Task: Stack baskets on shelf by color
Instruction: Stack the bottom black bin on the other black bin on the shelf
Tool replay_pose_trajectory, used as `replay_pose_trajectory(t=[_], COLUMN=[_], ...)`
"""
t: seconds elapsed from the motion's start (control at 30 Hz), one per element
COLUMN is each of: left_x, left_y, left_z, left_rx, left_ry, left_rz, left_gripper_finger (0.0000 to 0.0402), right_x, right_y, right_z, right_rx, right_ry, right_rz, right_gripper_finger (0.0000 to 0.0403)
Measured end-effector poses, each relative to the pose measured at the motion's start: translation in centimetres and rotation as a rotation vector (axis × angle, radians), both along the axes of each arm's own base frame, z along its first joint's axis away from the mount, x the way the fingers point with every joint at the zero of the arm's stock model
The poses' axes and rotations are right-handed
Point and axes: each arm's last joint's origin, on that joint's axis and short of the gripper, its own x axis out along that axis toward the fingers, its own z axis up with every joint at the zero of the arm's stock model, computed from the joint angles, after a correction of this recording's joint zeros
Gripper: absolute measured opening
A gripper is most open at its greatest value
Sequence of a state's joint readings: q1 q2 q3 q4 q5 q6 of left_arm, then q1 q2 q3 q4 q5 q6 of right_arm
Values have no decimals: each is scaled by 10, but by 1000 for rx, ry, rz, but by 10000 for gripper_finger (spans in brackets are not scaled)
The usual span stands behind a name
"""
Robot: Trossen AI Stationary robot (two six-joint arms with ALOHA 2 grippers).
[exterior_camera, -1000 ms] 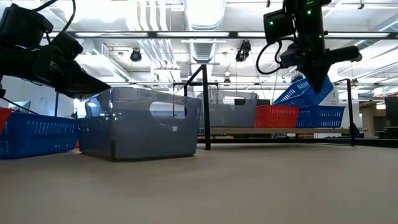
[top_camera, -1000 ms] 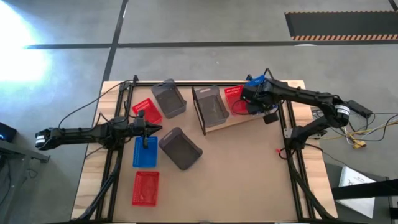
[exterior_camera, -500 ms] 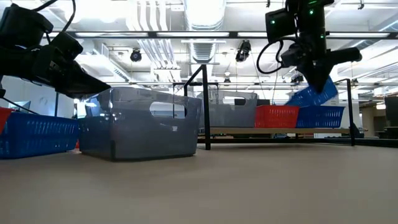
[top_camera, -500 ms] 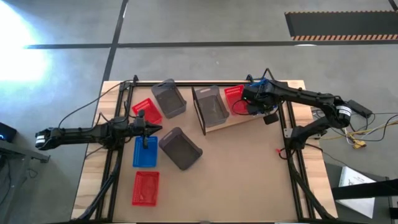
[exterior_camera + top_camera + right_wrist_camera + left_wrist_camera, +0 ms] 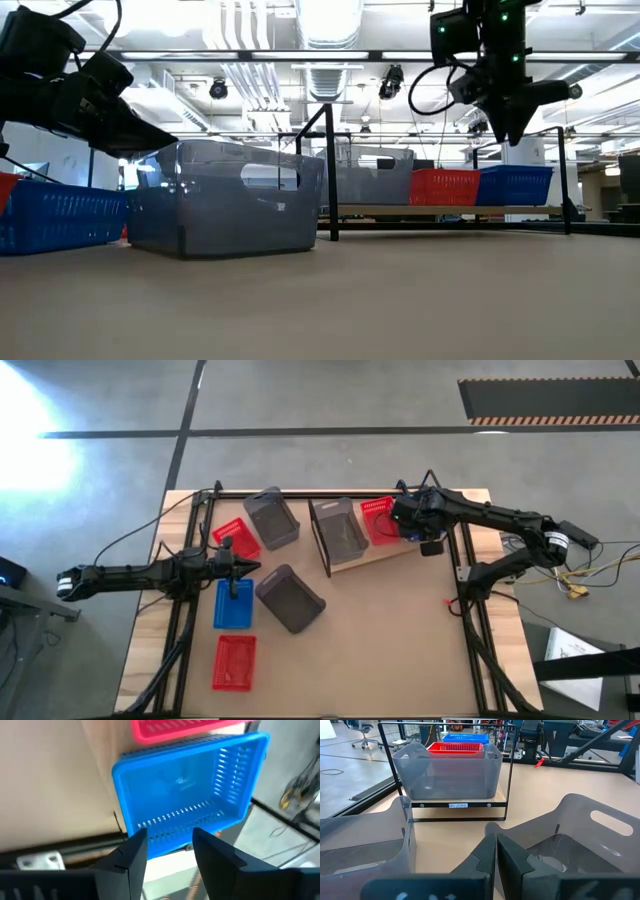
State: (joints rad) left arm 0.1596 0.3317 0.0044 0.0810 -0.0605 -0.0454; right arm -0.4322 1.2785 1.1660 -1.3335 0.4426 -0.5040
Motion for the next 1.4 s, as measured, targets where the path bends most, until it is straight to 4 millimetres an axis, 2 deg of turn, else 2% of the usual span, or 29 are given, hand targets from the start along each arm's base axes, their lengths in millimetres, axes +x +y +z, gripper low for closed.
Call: replay_pose_trajectory(t=[0.1, 0.27, 0.47, 0.67, 0.87, 0.97, 1.13, 1.27, 1.4], left_x=[0, 0, 0, 0, 0, 0, 0, 0, 0], left_y=[0, 0, 0, 0, 0, 0, 0, 0, 0], left_z=[0, 0, 0, 0, 0, 0, 0, 0, 0], left_rx=[0, 0, 0, 0, 0, 0, 0, 0, 0], left_ry=[0, 0, 1, 1, 1, 1, 0, 1, 0], left_rz=[-1, 0, 0, 0, 0, 0, 0, 0, 0], left_gripper_finger=[0, 0, 0, 0, 0, 0, 0, 0, 0], right_x=[3, 17, 42, 67, 94, 112, 147, 180, 210], right_y=[8, 36, 84, 133, 167, 176, 186, 193, 199], right_z=[1, 4, 0, -19, -39, -41, -43, -53, -64], right_rx=[38, 262, 471, 682, 722, 653, 567, 556, 504], right_ry=[-71, -318, -668, -938, -1133, -1130, -1027, -913, -796], right_rz=[-52, -35, 158, 321, 524, 556, 642, 657, 675], right_gripper_finger=[134, 110, 82, 62, 64, 79, 128, 168, 186])
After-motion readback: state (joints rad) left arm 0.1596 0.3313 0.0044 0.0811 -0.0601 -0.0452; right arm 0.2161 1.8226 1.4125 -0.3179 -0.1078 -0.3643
